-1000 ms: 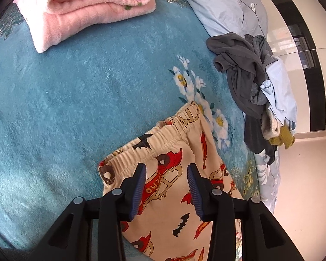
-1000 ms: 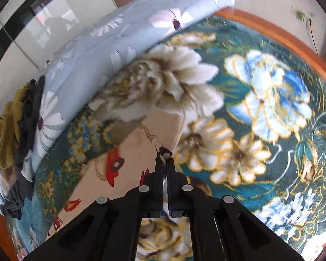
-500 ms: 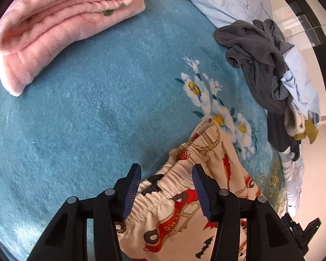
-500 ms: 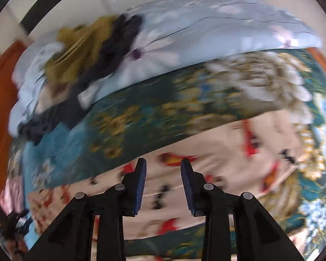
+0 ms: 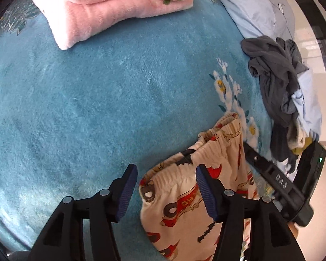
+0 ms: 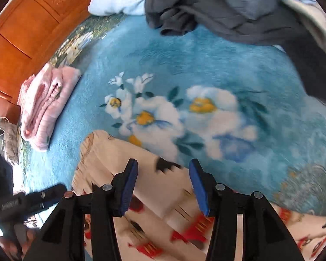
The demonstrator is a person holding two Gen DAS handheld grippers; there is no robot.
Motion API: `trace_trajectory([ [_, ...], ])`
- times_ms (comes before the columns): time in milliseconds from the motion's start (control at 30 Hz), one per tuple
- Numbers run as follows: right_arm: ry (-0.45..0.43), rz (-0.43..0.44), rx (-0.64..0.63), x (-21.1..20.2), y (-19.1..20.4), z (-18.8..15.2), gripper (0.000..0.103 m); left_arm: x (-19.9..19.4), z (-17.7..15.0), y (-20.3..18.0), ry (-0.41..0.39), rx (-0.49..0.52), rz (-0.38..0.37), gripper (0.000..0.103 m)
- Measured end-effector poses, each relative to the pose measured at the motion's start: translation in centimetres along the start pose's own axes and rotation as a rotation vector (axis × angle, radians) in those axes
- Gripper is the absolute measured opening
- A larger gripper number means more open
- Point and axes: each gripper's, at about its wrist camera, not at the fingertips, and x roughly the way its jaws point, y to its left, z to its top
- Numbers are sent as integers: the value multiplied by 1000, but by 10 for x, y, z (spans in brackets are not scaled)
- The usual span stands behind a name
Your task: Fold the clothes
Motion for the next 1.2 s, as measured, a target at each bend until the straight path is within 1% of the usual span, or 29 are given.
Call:
trace_trajectory([
  [33,16,-14,-5,7,5,4,51,0,-2,0,13,22,32,61],
  [100,22,-50,-9,14,11,6,51,3,-7,6,44,21,23,60],
  [167,17,-66,-4,15,15,4,52,4,-11,12,55,10,-31,60],
  [200,16,-70,0,14,16,3,52,5,-13,14,60,6,-57,58],
  [233,18,-69,6,14,17,2,52,4,-13,12,54,29,-61,58],
  [267,22,-65,13,13,18,0,52,3,-13,10,48,53,-64,56],
  [300,25,-62,21,12,19,-1,52,3,-13,7,45,72,-72,52],
  [333,27,-64,27,12,20,-3,49,3,-14,5,43,90,-80,38],
  [367,28,-70,30,10,21,-4,40,4,-14,3,41,108,-87,23],
  [400,31,-76,32,9,22,-5,31,5,-15,3,47,113,-82,13],
  [433,33,-82,34,8,23,-6,15,6,-17,3,52,118,-77,10],
  [467,32,-93,33,6,25,-7,10,4,-19,4,40,116,-81,10],
  [533,9,-103,32,-3,27,-9,5,-7,-24,2,-5,125,-84,9],
  [567,-15,-107,30,-11,28,-10,4,-14,-26,0,-41,136,-78,9],
  [600,-44,-112,28,-19,28,-10,3,-23,-29,-1,-80,147,-88,9],
  [667,-114,-118,25,-39,31,-11,3,-46,-37,-1,-154,169,-140,9],
  [733,-209,-118,1,-67,38,-16,3,-61,-46,4,-184,166,-171,9],
  [767,-247,-110,-20,-79,43,-21,3,-63,-48,10,-175,137,-161,9],
  [800,-256,-97,-42,-85,46,-27,3,-65,-51,16,-166,109,-152,9],
  [867,-236,-66,-81,-89,53,-40,3,-68,-55,28,-148,52,-132,9],
  [967,-152,-44,-153,-71,70,-68,3,-64,-55,40,-88,6,-80,9],
  [1067,-47,-12,-196,-48,81,-94,3,-58,-57,40,-64,16,-24,9],
  [1100,-14,-2,-213,-42,83,-100,5,-57,-58,39,-63,25,-12,9],
  [1200,50,54,-231,-38,85,-111,6,-53,-60,37,-55,46,15,9],
])
